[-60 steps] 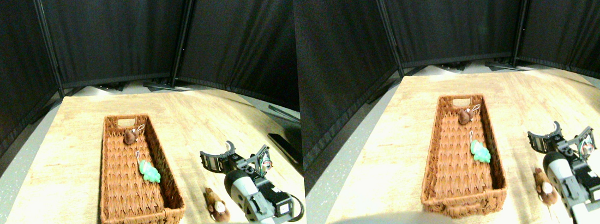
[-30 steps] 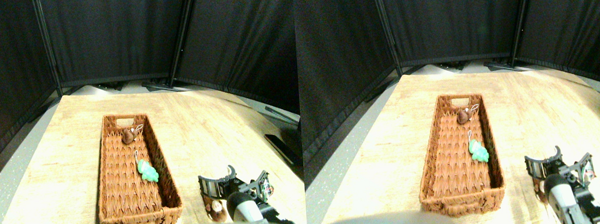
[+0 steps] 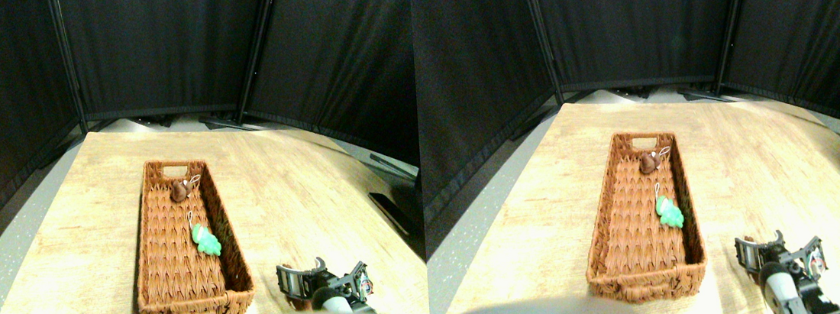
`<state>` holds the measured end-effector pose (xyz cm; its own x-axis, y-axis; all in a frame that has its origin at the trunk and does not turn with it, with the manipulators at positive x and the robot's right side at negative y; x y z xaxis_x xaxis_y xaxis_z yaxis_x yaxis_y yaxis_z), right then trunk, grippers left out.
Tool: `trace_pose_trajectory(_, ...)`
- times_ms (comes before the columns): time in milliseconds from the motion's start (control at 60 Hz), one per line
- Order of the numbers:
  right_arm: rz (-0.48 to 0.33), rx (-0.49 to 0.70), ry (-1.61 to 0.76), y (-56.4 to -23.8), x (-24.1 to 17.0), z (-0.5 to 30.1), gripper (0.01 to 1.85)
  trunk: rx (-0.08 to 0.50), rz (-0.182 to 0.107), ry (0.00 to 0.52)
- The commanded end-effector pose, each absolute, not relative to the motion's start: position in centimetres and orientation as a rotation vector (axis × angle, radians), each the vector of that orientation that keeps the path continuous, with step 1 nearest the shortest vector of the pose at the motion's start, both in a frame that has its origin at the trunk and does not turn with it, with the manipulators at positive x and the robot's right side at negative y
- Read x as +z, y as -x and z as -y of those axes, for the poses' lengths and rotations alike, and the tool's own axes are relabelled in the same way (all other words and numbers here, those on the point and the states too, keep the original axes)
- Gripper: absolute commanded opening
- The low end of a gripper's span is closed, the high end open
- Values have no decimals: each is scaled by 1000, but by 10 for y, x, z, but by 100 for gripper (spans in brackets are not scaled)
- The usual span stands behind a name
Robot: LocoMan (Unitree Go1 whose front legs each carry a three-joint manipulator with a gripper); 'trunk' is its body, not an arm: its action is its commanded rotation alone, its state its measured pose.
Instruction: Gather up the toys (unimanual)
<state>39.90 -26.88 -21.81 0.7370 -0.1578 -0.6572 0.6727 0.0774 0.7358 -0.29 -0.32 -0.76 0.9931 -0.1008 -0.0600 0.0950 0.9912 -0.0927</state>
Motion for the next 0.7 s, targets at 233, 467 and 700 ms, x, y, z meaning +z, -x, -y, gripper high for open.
trace_pose_trajectory(233, -462, -692, -1395, -382, -223, 270, 81, -105, -75, 102)
trace_pose_trajectory(467, -460, -721, -1416, -383, -234, 271, 79, -95, -75, 113)
trace_pose_trajectory(700, -470, -736, -1396, -391, -241, 270, 80, -88, -81, 120)
